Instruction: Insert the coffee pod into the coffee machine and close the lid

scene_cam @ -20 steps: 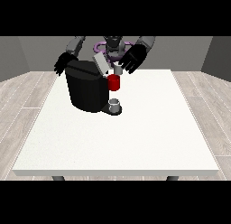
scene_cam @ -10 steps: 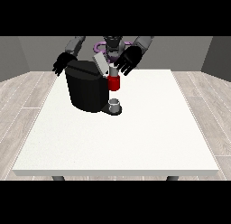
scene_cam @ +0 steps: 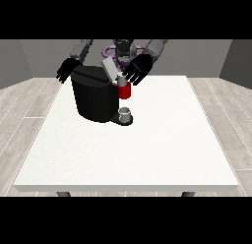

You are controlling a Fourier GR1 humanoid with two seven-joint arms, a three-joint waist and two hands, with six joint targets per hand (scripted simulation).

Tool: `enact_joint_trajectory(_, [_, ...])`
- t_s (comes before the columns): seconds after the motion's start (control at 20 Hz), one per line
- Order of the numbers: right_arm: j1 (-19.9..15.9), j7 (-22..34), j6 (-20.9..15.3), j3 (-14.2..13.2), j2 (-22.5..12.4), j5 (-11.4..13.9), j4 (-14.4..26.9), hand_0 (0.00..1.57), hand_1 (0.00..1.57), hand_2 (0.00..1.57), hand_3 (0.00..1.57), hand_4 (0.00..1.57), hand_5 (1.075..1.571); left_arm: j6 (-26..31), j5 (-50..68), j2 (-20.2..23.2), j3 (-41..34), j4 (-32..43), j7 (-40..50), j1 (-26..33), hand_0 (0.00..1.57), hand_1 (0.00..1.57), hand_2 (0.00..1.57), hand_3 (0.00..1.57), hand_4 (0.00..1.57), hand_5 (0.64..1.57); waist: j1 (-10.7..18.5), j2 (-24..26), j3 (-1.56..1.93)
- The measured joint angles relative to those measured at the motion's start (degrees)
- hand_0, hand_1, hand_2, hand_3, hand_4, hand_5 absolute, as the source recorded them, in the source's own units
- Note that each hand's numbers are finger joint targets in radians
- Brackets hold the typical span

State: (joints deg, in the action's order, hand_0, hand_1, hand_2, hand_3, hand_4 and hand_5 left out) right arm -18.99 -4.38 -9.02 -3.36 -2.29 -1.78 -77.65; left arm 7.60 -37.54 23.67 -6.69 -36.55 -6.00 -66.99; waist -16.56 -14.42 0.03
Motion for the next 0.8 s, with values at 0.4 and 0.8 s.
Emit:
enact_joint_trajectory(0.4, [0.17, -0.78, 0.08, -0.49, -0.24, -0.31, 0.31, 0.00, 0.00, 0.00, 0.00, 0.44, 1.571, 1.05, -0.44, 0.53, -0.02, 0.58, -0.72, -0.33, 1.23, 1.23, 1.27, 1.18, 0.48, 1.571, 0.34, -0.58, 0.02])
enact_joint_trajectory(0.8, [0.69, 0.87, -0.74, 0.60, 0.27, 0.50, -0.80, 0.00, 0.00, 0.00, 0.00, 0.34, 1.571, 1.02, -0.68, 0.89, -0.62, 1.44, -0.94, 0.21, 1.13, 1.13, 1.17, 1.03, 0.44, 1.571, -0.16, -0.41, 0.05])
